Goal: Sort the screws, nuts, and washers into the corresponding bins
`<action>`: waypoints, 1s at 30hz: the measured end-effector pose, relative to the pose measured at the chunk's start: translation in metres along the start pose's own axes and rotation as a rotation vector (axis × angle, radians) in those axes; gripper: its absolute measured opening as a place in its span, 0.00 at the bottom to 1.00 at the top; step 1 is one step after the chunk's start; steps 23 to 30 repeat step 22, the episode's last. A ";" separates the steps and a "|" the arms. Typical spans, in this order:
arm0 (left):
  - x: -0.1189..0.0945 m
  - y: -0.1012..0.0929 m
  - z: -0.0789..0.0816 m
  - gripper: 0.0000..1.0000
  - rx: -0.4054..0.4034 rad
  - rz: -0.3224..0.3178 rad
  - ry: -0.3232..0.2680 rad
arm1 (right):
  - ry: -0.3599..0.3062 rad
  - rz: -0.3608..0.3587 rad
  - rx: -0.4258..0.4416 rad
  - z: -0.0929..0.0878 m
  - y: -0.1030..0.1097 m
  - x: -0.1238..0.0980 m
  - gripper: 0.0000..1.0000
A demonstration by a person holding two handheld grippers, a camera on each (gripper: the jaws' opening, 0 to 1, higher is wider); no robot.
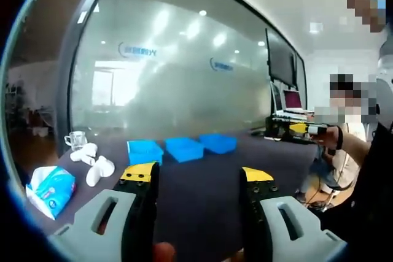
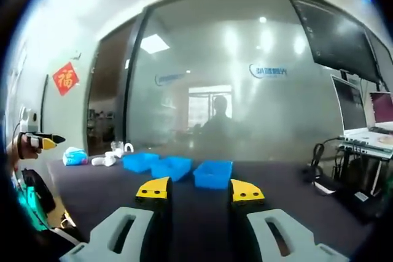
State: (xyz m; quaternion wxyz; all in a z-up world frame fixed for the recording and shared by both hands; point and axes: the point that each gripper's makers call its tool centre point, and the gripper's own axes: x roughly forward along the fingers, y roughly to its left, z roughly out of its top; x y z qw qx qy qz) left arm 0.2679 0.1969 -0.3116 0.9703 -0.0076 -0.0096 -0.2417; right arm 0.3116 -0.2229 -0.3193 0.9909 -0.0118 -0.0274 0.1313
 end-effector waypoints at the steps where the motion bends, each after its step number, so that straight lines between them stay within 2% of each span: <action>1: -0.001 0.001 0.000 0.51 -0.002 0.003 -0.001 | -0.002 0.002 -0.001 0.001 0.001 0.000 0.32; 8: -0.003 0.007 0.000 0.51 -0.009 0.020 -0.007 | -0.013 -0.005 0.002 0.005 0.002 -0.003 0.32; 30: -0.001 0.004 0.003 0.51 -0.011 0.010 -0.018 | -0.015 -0.015 0.011 0.004 0.001 -0.007 0.32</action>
